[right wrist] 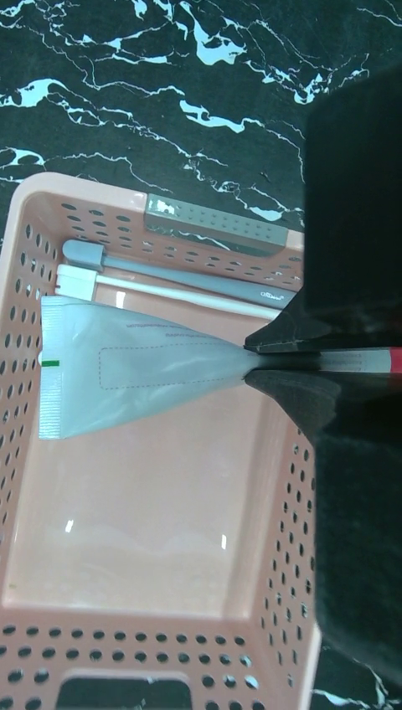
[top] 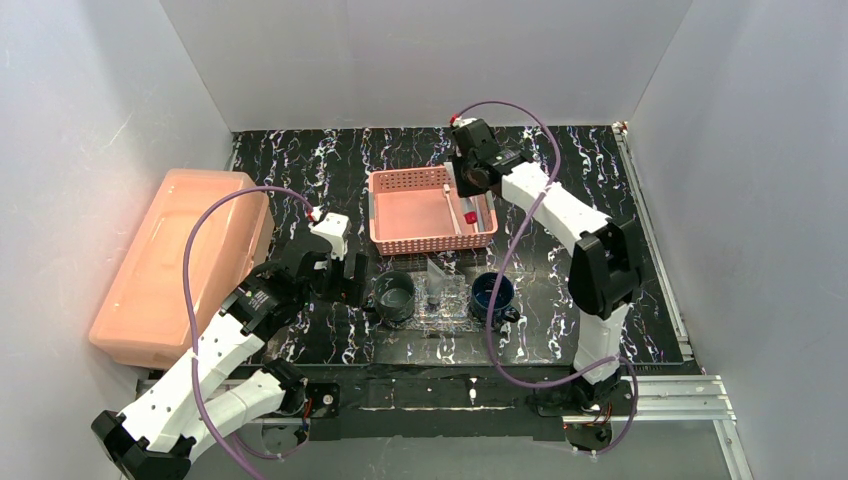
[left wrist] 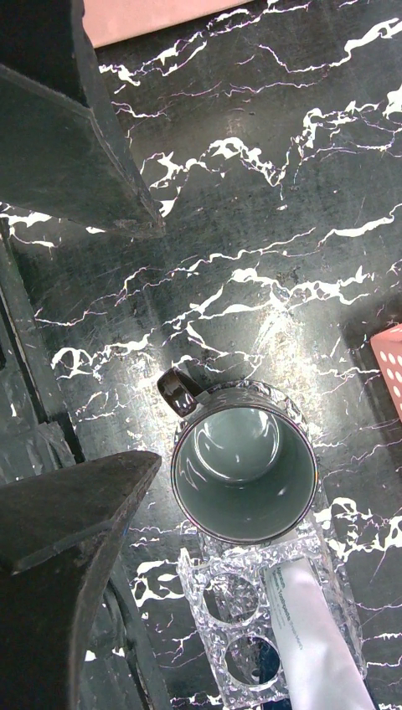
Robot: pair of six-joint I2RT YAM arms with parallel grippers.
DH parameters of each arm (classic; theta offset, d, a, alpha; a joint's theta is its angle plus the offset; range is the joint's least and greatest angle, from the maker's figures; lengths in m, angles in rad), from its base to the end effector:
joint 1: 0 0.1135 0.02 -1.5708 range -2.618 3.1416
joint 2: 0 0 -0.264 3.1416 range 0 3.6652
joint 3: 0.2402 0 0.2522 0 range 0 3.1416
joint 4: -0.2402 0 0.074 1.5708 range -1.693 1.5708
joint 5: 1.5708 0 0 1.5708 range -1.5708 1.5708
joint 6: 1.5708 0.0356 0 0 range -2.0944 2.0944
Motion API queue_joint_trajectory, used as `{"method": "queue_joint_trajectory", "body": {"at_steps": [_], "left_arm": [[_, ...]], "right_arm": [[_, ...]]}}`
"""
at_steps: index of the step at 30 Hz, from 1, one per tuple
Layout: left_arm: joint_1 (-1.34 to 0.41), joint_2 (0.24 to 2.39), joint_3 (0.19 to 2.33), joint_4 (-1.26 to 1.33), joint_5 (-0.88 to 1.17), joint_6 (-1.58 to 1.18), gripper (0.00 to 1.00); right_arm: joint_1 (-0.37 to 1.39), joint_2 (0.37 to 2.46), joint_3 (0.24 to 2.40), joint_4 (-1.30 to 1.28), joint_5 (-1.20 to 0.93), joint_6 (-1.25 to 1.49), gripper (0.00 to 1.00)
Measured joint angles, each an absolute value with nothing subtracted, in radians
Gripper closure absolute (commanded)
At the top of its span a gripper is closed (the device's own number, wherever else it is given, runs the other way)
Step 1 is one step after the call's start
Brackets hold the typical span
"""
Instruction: Prepare toiletry sets of a toothbrush and toothpaste on the tray
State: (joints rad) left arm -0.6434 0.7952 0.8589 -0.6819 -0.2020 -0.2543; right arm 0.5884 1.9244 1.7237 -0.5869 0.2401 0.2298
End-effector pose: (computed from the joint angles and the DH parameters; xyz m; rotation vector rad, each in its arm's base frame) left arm 0.1359 -0.0930 0.3144 0.3105 2.1671 -0.2898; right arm 0.3707 0.2372 0.2942 -0.3014 2.3138 0.1249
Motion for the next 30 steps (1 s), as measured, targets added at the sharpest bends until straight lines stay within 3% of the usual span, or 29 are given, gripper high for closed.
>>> {"method": "queue_joint_trajectory", "body": {"at_steps": [15,30], "left_arm": [[-0.643,0.796,0.883,-0.704,-0.17,-0.283,0.02],[-0.643,0.802,1.011,-0.668,0.103,-0.425,0.02]], "right_arm": [[0.589,1.568,1.469,-0.459,0.046,0.247,0.96],[0.664,1.236,1.176,-0.121,-0.173,0.508,0.97]]}}
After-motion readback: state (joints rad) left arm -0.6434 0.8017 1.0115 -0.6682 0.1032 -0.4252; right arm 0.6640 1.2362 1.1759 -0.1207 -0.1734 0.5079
